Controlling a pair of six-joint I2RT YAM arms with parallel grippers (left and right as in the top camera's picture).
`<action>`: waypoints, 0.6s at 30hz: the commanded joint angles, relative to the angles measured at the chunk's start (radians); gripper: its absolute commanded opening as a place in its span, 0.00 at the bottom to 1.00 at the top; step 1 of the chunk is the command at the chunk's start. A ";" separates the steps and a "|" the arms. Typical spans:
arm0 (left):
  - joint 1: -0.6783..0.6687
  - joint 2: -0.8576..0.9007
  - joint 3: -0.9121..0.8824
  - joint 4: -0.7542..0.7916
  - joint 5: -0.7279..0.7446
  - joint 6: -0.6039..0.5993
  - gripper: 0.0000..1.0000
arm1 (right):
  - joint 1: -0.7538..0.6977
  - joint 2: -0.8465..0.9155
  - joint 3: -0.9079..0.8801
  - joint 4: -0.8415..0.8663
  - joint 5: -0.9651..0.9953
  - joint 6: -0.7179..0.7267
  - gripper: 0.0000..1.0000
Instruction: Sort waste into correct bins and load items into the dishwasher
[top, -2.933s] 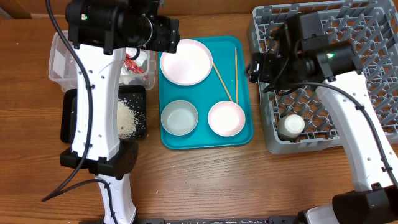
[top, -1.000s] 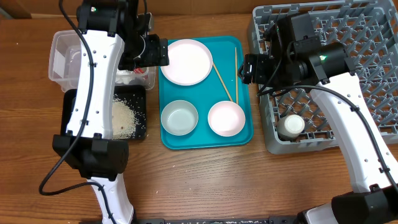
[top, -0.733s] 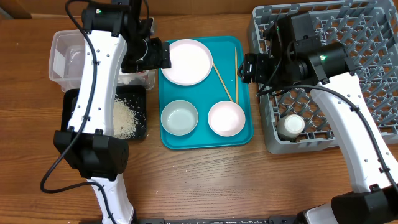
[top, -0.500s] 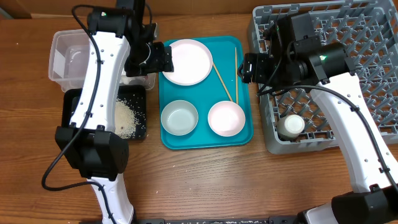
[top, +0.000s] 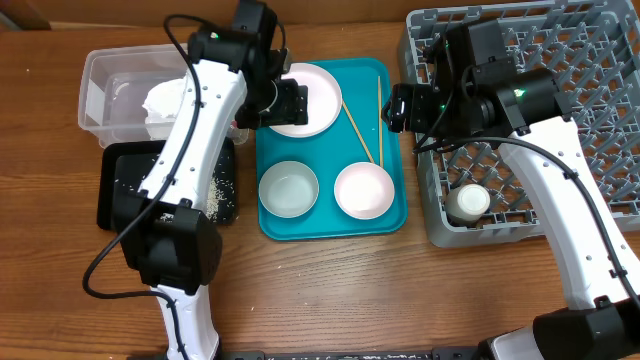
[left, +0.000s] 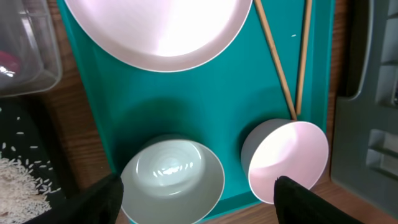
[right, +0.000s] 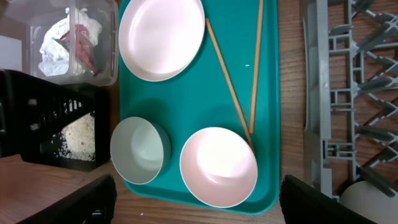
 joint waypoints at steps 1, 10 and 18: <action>-0.035 -0.028 -0.060 0.018 -0.024 -0.032 0.78 | 0.005 -0.002 0.007 0.002 0.037 0.004 0.86; -0.203 -0.028 -0.203 0.202 0.006 -0.051 0.75 | -0.147 -0.009 0.046 -0.024 0.095 0.000 0.87; -0.300 -0.021 -0.249 0.278 -0.110 -0.024 0.70 | -0.248 -0.016 0.049 -0.065 0.095 -0.022 0.87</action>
